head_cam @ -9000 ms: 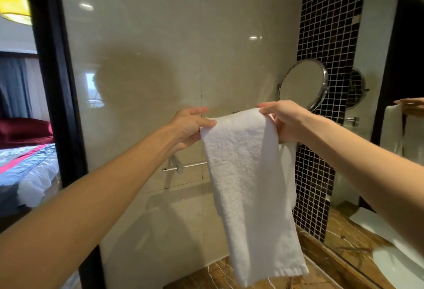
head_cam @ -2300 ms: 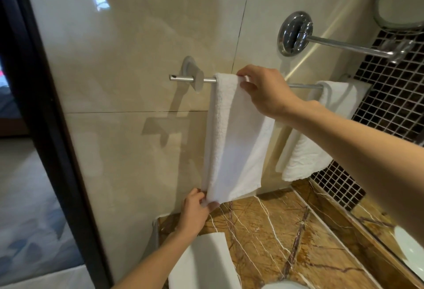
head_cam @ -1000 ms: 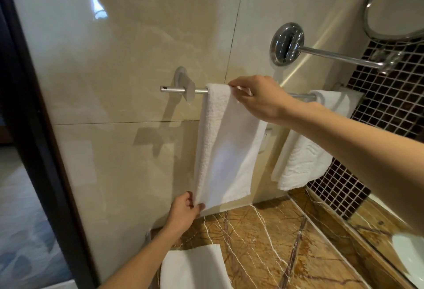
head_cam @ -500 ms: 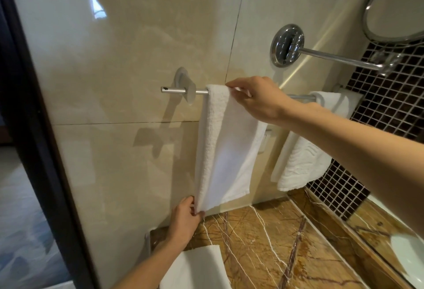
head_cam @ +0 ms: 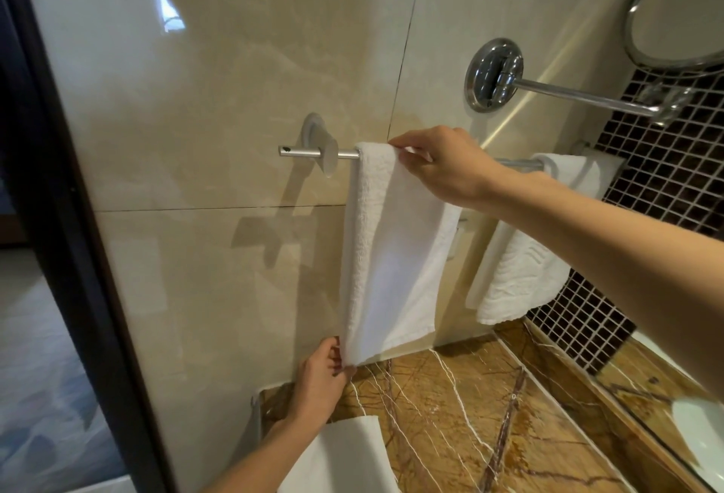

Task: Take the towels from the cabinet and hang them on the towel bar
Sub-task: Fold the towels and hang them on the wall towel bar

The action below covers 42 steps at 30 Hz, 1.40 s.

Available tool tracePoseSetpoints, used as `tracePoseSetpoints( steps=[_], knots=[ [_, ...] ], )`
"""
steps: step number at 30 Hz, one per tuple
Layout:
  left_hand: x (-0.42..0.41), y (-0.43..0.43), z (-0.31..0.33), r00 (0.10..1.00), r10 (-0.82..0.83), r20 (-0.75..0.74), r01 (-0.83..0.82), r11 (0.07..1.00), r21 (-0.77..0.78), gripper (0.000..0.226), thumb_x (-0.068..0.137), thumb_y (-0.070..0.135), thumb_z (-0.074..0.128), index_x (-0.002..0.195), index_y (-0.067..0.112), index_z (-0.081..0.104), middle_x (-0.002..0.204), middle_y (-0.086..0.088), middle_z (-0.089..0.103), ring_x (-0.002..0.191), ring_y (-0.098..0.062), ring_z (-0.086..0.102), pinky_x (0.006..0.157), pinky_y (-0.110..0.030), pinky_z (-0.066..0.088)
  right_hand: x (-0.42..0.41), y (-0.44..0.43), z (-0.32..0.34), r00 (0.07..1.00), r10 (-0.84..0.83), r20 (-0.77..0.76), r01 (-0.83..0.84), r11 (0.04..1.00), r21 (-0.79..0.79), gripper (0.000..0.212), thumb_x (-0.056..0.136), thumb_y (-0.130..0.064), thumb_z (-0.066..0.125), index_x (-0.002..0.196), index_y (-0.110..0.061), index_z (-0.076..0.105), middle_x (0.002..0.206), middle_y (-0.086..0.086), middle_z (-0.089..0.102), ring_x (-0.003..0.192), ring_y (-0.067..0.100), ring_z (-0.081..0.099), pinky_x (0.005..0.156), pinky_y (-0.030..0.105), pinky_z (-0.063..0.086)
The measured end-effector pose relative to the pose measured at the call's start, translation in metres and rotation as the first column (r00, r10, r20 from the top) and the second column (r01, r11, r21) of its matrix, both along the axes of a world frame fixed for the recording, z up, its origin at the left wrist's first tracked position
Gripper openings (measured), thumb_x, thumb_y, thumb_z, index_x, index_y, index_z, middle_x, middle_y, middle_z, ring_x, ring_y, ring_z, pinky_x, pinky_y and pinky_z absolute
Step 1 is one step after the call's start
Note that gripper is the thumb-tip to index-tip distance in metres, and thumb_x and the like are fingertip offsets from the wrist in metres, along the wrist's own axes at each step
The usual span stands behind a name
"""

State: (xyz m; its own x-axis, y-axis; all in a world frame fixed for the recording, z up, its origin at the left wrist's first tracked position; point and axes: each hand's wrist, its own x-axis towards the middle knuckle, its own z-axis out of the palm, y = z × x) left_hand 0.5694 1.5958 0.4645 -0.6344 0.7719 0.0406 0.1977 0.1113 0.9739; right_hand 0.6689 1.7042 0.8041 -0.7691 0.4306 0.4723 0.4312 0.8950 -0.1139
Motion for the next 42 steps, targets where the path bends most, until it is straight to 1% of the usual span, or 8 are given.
tracePoseSetpoints(
  steps=[8, 12, 16, 20, 26, 32, 38, 42],
  knots=[
    [0.003, 0.000, 0.006, 0.998, 0.068, -0.016, -0.068, 0.998, -0.015, 0.029, 0.071, 0.011, 0.081, 0.084, 0.026, 0.060, 0.070, 0.005, 0.072, 0.064, -0.003, 0.065, 0.063, -0.022, 0.051, 0.000, -0.002, 0.001, 1.000, -0.020, 0.019, 0.020, 1.000, -0.008, 0.034, 0.098, -0.023, 0.046, 0.129, -0.018, 0.059, 0.125, 0.005, 0.064, 0.115, 0.024, 0.057, 0.092, 0.028, 0.041],
    [0.008, -0.001, 0.003, 0.996, 0.080, 0.026, -0.080, 0.996, -0.031, 0.034, 0.070, 0.011, 0.082, 0.093, 0.021, 0.059, 0.064, 0.006, 0.070, 0.055, -0.008, 0.062, 0.064, -0.032, 0.053, 0.000, -0.001, 0.000, 1.000, -0.020, 0.015, 0.020, 1.000, -0.009, 0.034, 0.098, -0.022, 0.047, 0.129, -0.018, 0.059, 0.123, 0.007, 0.065, 0.115, 0.026, 0.057, 0.096, 0.034, 0.045],
    [0.013, -0.005, 0.002, 0.997, 0.076, 0.005, -0.076, 0.996, -0.044, 0.034, 0.070, 0.018, 0.083, 0.092, 0.027, 0.059, 0.066, 0.009, 0.070, 0.062, -0.014, 0.066, 0.067, -0.039, 0.055, 0.001, -0.003, 0.001, 1.000, -0.021, 0.015, 0.021, 1.000, 0.001, 0.033, 0.098, -0.020, 0.046, 0.128, -0.016, 0.059, 0.124, 0.007, 0.065, 0.115, 0.027, 0.057, 0.095, 0.035, 0.045],
    [0.016, -0.011, 0.001, 0.997, 0.054, -0.052, -0.057, 0.996, -0.074, 0.033, 0.069, 0.022, 0.084, 0.079, 0.036, 0.056, 0.071, 0.012, 0.071, 0.069, -0.011, 0.067, 0.069, -0.037, 0.056, 0.000, -0.005, -0.001, 1.000, -0.026, -0.004, 0.026, 1.000, 0.017, 0.032, 0.098, -0.019, 0.046, 0.126, -0.015, 0.061, 0.123, 0.008, 0.065, 0.115, 0.028, 0.057, 0.092, 0.031, 0.041],
    [0.015, -0.018, 0.005, 0.981, 0.036, -0.189, -0.055, 0.994, -0.097, 0.029, 0.072, 0.024, 0.081, 0.096, 0.028, 0.064, 0.082, 0.010, 0.073, 0.078, -0.013, 0.067, 0.068, -0.031, 0.054, -0.008, -0.012, 0.000, 0.999, -0.035, -0.005, 0.035, 0.999, 0.034, 0.033, 0.099, -0.026, 0.044, 0.126, -0.016, 0.060, 0.123, 0.010, 0.064, 0.115, 0.031, 0.055, 0.092, 0.032, 0.040],
    [0.014, -0.020, 0.005, 0.978, 0.032, -0.206, -0.054, 0.994, -0.098, 0.025, 0.073, 0.023, 0.079, 0.092, 0.029, 0.064, 0.080, 0.013, 0.072, 0.077, -0.011, 0.067, 0.067, -0.033, 0.055, -0.009, -0.011, -0.006, 1.000, -0.005, -0.016, 0.006, 0.998, 0.062, 0.035, 0.101, -0.026, 0.039, 0.126, -0.014, 0.060, 0.123, 0.010, 0.064, 0.114, 0.031, 0.056, 0.090, 0.033, 0.041],
    [0.015, -0.018, 0.005, 0.985, 0.024, -0.172, -0.041, 0.994, -0.098, 0.024, 0.073, 0.022, 0.080, 0.092, 0.027, 0.065, 0.083, 0.012, 0.071, 0.078, -0.011, 0.068, 0.069, -0.032, 0.056, -0.008, -0.006, -0.010, 0.999, 0.030, -0.033, -0.026, 0.994, 0.106, 0.034, 0.101, -0.025, 0.039, 0.121, -0.015, 0.065, 0.109, 0.011, 0.069, 0.102, 0.031, 0.059, 0.074, 0.028, 0.035],
    [0.017, -0.016, 0.007, 0.987, 0.015, -0.161, -0.032, 0.994, -0.102, 0.026, 0.073, 0.022, 0.079, 0.083, 0.033, 0.059, 0.082, 0.011, 0.072, 0.079, -0.013, 0.068, 0.070, -0.034, 0.056, -0.008, -0.001, -0.011, 0.999, 0.033, -0.040, -0.028, 0.991, 0.135, 0.032, 0.101, -0.025, 0.039, 0.106, -0.008, 0.066, 0.090, 0.017, 0.066, 0.087, 0.034, 0.056, 0.069, 0.034, 0.037]
  ],
)
